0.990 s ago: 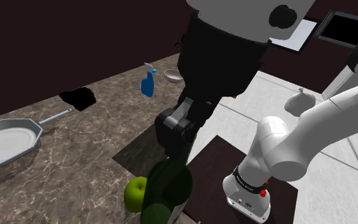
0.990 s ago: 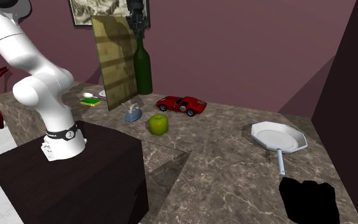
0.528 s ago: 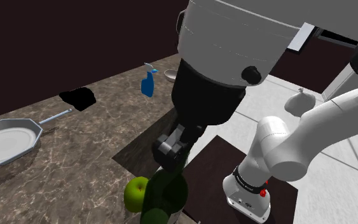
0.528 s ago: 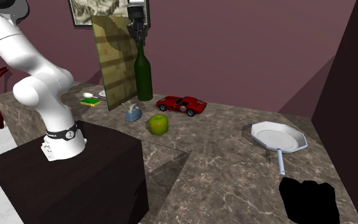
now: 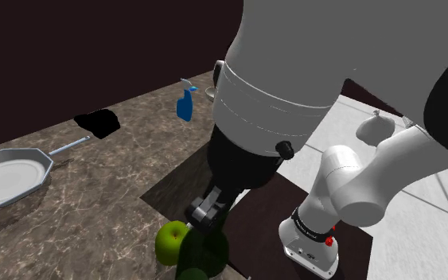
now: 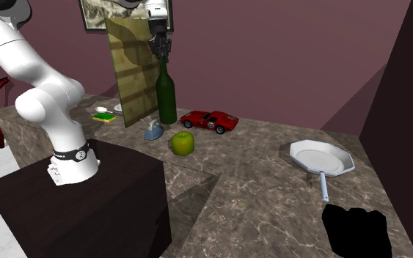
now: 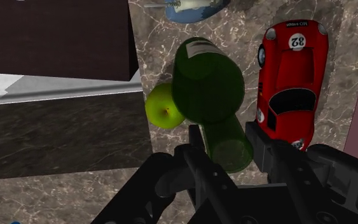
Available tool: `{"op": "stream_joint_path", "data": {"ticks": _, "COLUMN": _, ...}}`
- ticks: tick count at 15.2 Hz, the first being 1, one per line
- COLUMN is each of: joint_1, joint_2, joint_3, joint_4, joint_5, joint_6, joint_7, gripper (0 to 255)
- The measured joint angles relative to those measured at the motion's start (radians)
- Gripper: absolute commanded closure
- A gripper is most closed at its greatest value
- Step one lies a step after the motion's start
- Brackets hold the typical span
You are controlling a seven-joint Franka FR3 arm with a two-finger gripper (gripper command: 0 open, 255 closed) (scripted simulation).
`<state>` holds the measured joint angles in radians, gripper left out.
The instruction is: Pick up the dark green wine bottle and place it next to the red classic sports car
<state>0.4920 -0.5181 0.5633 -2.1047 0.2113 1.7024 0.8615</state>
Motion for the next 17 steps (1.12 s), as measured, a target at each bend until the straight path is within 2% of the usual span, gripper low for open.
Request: {"op": "stream_joint_path", "data": {"ticks": 17, "joint_1": 0.016, "joint_2": -0.004, "joint_3": 0.042, "joint_4": -0.224, "joint_5": 0.031, "joint_6": 0.222, "joint_7": -0.003, "gripper": 255}}
